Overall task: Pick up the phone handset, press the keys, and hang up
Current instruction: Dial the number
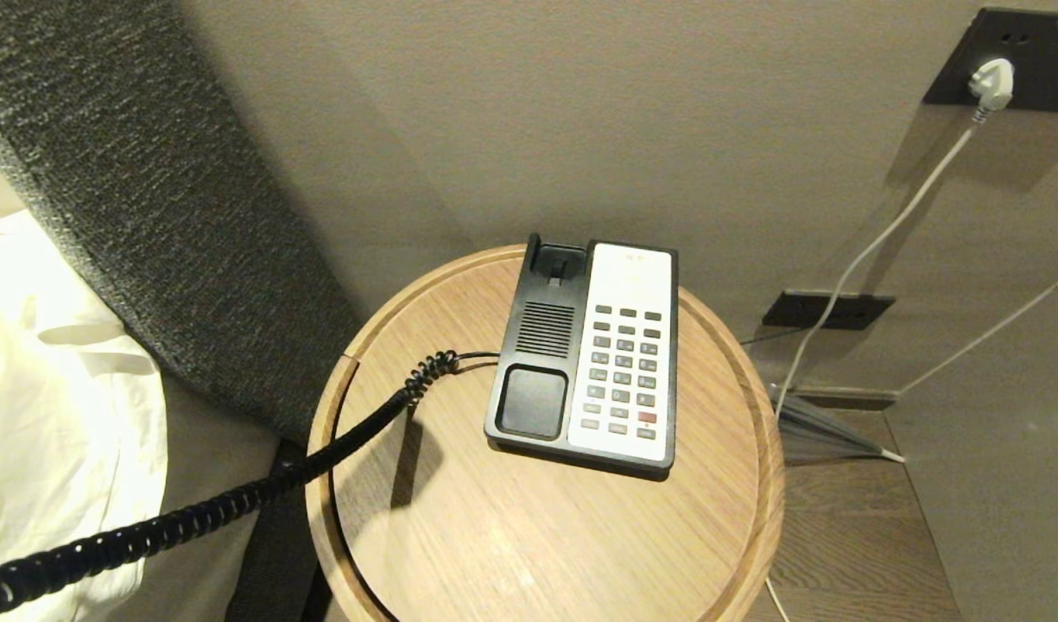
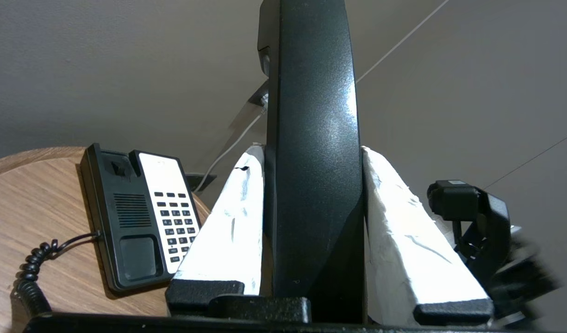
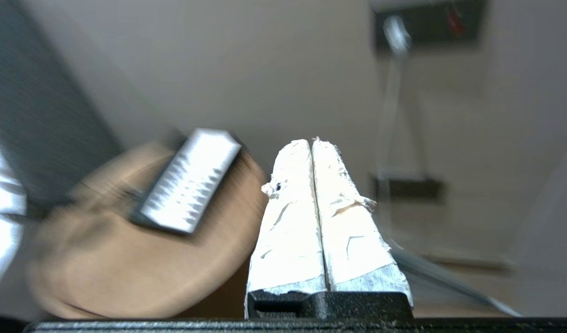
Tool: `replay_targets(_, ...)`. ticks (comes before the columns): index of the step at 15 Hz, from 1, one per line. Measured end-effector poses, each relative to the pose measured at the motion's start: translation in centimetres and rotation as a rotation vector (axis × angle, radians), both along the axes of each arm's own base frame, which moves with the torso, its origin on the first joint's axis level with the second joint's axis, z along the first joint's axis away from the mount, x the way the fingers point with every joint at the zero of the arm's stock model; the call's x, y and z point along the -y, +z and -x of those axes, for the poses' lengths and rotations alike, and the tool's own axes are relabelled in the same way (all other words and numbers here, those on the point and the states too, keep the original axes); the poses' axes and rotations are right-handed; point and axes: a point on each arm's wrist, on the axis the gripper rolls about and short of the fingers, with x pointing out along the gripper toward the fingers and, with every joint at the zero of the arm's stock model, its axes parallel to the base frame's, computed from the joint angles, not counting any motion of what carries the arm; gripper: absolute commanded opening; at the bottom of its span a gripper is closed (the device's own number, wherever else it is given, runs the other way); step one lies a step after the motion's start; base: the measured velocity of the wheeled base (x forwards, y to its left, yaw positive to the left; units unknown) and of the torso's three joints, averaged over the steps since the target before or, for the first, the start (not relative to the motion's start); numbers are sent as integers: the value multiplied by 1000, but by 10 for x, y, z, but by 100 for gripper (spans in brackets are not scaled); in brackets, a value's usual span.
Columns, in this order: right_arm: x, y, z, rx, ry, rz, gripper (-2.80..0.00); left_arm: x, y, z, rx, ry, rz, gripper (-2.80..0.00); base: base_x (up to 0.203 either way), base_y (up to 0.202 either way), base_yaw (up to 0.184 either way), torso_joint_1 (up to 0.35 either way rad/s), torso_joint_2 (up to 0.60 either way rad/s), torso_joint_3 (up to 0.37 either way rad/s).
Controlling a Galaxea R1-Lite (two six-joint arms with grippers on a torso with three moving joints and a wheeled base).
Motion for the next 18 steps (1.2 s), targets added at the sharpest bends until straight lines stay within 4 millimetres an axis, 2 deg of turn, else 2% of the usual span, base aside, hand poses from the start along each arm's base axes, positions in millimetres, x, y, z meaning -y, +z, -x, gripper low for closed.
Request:
replay_targets(1, -1, 25, -5, -27, 31, -10, -280, 0, -1, 0, -4, -1, -3, -280, 0, 0, 0, 0, 0, 0)
replay_targets(2, -2, 54, -27, -91, 60, -3, -280, 1, -1, -1, -6, 1, -3, -280, 0, 0, 0, 0, 0, 0)
replay_targets(3, -2, 78, -59, -165, 83, 11, -280, 1, -1, -1, -7, 3, -2, -280, 0, 0, 0, 0, 0, 0)
replay_targets(5, -1, 111, -144, -324, 113, 34, -280, 2, -1, -2, -11, 4, -4, -280, 0, 0, 0, 0, 0, 0)
replay_targets(6, -5, 120, -195, -398, 126, 47, -280, 3, -2, -3, -16, 4, -9, -280, 0, 0, 0, 0, 0, 0)
replay_targets(7, -13, 123, -237, -441, 142, 63, -280, 4, -2, -4, -19, 4, -12, -280, 0, 0, 0, 0, 0, 0)
replay_targets(8, -30, 124, -278, -468, 169, 86, -280, 4, -3, -5, -22, 4, -15, -280, 0, 0, 0, 0, 0, 0)
replay_targets(9, -56, 119, -311, -486, 195, 111, -280, 5, -2, -5, -24, 4, -16, -280, 0, 0, 0, 0, 0, 0)
replay_targets(10, -83, 114, -332, -491, 209, 132, -280, 5, -2, -6, -22, 4, -15, -280, 0, 0, 0, 0, 0, 0)
replay_targets(11, -114, 105, -348, -498, 215, 152, -280, 6, -2, -6, -24, 4, -16, -280, 0, 0, 0, 0, 0, 0)
replay_targets(12, -140, 96, -355, -501, 225, 169, -280, 6, -2, -6, -24, 4, -17, -280, 0, 0, 0, 0, 0, 0)
replay_targets(13, -165, 85, -357, -505, 235, 185, -280, 6, -1, -6, -24, 4, -17, -280, 0, 0, 0, 0, 0, 0)
replay_targets(14, -181, 75, -355, -518, 232, 202, -280, 6, -1, -6, -23, 4, -16, -280, 0, 0, 0, 0, 0, 0)
replay_targets(16, -198, 54, -349, -562, 214, 246, -280, 6, -1, -6, -23, 4, -14, -280, 0, 0, 0, 0, 0, 0)
replay_targets(18, -198, 42, -342, -602, 220, 288, -280, 5, -3, -5, -26, 4, -14, -280, 0, 0, 0, 0, 0, 0)
